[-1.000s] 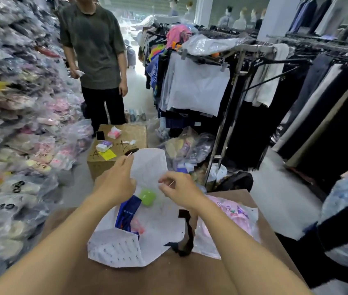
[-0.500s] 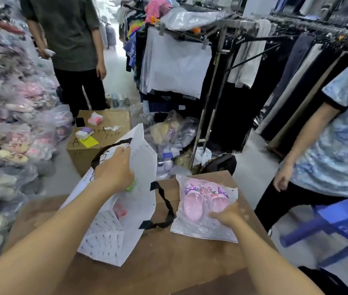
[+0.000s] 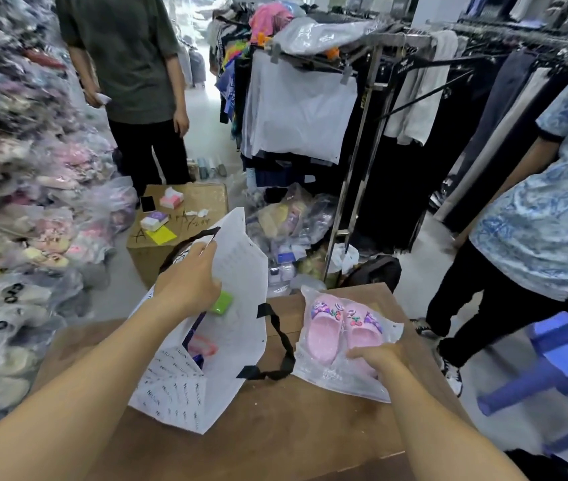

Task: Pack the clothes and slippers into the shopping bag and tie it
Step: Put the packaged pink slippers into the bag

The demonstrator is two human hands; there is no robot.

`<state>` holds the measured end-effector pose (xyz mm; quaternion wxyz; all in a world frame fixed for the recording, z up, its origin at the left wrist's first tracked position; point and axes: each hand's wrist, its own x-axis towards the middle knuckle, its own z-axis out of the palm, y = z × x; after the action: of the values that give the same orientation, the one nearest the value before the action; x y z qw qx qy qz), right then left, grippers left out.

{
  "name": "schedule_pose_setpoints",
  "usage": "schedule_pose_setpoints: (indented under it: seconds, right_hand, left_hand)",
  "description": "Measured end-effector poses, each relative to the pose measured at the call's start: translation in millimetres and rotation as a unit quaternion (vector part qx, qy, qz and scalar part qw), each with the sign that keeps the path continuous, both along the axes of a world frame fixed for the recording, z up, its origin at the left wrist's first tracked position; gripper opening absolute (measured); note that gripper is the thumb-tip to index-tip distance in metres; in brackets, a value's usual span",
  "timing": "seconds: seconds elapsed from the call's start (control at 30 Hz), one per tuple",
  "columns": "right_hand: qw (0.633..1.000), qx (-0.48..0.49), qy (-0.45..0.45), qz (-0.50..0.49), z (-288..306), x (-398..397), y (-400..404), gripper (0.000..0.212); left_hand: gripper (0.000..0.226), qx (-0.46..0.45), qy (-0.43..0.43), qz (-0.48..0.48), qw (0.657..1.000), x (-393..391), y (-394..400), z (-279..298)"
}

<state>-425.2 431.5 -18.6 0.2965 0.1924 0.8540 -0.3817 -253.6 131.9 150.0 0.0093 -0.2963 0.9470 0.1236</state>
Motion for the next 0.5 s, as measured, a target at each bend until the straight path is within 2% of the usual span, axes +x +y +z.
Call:
schedule_pose_setpoints:
  seconds: [0.17,0.3,0.4,0.5]
  right_hand:
    - [0.996,0.001,0.084,-0.033,9,-1,-1,0.104]
    - [0.985,-0.061,0.155,-0.035,34,-4,-13,0.084]
    - [0.970,-0.104,0.220,-0.024,67,-6,-26,0.053]
    - [0.936,-0.198,0.290,-0.011,110,-5,-38,0.033]
  left_hand:
    - [0.066,0.011,0.004,0.006,1.000,2,0,4]
    - [0.070,0.031,0.022,0.009,0.999,5,-7,7]
    - [0.080,0.067,0.047,-0.003,0.997,8,-13,6]
    - [0.079,0.089,0.075,0.002,0.993,12,-21,8]
